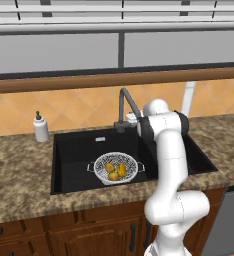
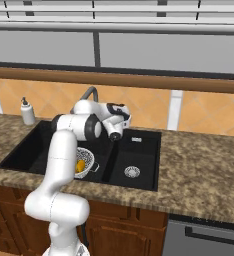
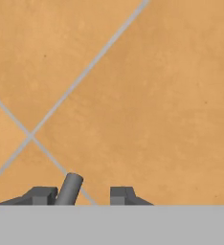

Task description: Put the colander in the sink, put the mango, mango, mango in the colander, and turn on the sink faucet and pour water over the colander.

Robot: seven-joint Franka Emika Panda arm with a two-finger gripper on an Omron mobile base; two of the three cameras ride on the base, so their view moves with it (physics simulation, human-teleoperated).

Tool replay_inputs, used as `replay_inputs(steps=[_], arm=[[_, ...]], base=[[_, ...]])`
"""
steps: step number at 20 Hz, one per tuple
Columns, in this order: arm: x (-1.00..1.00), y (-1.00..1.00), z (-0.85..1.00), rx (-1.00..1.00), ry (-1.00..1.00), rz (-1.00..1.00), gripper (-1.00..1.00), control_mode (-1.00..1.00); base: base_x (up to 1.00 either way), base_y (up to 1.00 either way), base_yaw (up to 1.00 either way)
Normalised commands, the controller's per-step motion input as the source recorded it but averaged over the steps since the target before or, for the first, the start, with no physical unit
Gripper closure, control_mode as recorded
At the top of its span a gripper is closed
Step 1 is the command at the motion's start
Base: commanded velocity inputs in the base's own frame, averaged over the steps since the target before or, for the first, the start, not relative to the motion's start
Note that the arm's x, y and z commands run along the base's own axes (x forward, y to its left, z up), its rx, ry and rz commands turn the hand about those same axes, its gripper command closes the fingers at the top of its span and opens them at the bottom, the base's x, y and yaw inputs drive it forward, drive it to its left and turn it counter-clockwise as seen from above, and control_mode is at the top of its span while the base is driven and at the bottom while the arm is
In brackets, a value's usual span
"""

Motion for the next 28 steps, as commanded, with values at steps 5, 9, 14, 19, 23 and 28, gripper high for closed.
replay_inputs(steps=[5,9,14,19,23,28], arm=[[0.11,-0.88,-0.25,0.00,0.00,-0.07,1.00,-1.00],[0.09,-0.91,-0.30,0.00,0.00,-0.05,1.00,-1.00],[0.07,-0.90,-0.29,0.00,0.00,-0.02,1.00,-1.00],[0.08,-0.86,-0.29,0.00,0.00,-0.02,1.00,-1.00],[0.06,-0.85,-0.29,0.00,0.00,-0.02,1.00,-1.00],[0.00,-0.72,-0.35,0.00,0.00,-0.01,1.00,-1.00]], base=[[0.00,0.00,0.00],[0.00,0.00,0.00],[0.00,0.00,0.00],[0.00,0.00,0.00],[0.00,0.00,0.00],[0.00,0.00,0.00]])
